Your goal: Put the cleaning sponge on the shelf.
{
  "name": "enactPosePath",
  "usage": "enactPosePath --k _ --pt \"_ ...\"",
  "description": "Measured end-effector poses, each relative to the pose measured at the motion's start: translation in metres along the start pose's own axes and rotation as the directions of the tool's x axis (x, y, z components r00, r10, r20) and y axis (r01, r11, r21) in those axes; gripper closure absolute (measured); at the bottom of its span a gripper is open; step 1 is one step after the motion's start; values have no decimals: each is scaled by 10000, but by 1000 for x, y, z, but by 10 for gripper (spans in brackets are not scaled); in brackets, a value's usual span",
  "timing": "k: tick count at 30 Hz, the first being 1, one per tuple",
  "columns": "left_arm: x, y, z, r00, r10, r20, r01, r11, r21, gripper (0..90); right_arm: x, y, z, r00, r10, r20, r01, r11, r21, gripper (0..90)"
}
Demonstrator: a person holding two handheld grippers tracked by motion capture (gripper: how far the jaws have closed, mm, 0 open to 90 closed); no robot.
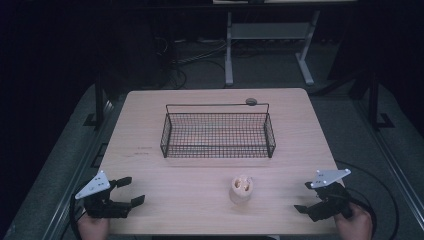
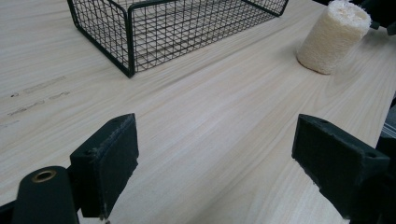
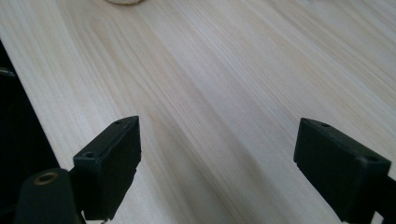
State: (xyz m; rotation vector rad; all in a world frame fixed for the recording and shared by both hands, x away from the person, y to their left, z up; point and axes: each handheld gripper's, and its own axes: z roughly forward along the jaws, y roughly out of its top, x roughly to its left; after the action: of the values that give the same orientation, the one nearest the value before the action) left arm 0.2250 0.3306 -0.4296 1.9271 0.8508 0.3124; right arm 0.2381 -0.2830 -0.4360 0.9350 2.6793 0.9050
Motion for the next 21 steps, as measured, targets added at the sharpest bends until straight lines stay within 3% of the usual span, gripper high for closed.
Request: enactPosePath --k 4,7,14,21 --pt "2 0 2 10000 -88 -11 88 9999 86 134 0 1 2 9998 -161 -111 161 9999 62 147" --pt "2 0 3 10000 -72 -22 72 9999 83 134 1 1 2 9984 -340 -451 343 9994 68 148" --pt "1 0 4 10000 -13 42 13 9999 162 134 4 5 1 9979 -410 -501 414 9991 63 148" --pt "2 -2 1 9999 -126 -61 126 9999 46 134 8 18 2 9954 -769 -569 778 9969 135 147"
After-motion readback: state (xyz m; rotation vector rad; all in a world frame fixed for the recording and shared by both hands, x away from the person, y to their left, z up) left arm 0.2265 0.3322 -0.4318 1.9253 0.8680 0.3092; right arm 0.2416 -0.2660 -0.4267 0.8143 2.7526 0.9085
